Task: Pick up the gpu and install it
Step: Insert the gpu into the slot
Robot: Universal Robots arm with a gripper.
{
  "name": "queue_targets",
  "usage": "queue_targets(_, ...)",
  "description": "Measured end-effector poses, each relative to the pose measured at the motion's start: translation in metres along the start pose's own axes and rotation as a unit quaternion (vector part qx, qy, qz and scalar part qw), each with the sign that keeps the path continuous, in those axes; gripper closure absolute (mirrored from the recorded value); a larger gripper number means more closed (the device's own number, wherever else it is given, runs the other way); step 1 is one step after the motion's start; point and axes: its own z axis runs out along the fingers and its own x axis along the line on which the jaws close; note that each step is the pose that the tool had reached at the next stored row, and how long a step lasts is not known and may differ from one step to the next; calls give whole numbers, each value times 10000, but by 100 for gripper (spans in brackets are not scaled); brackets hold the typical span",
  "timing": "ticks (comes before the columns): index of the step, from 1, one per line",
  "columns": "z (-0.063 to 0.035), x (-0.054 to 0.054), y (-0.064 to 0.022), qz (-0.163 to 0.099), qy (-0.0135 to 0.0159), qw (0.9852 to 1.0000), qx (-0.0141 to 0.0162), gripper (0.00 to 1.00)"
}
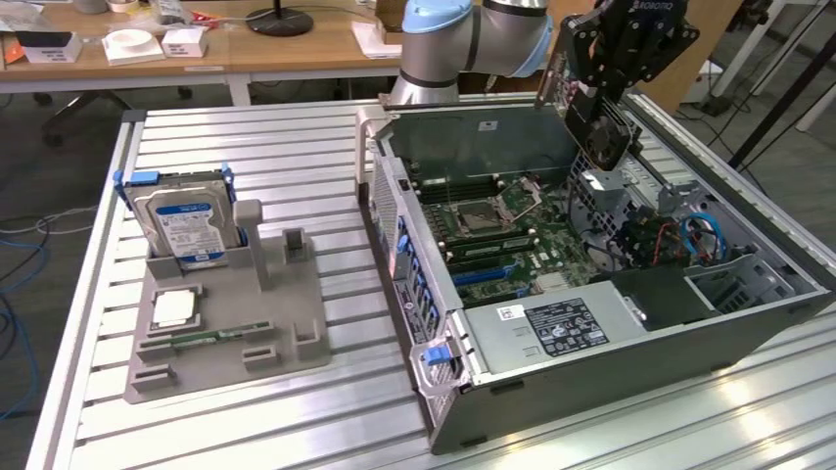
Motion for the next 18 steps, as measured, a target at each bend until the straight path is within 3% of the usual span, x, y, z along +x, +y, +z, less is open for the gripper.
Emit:
queue_targets(14, 0, 0, 0, -1, 0, 10000, -3, 74)
queue_targets(18, 0, 0, 0, -234, 8, 9997, -9, 74)
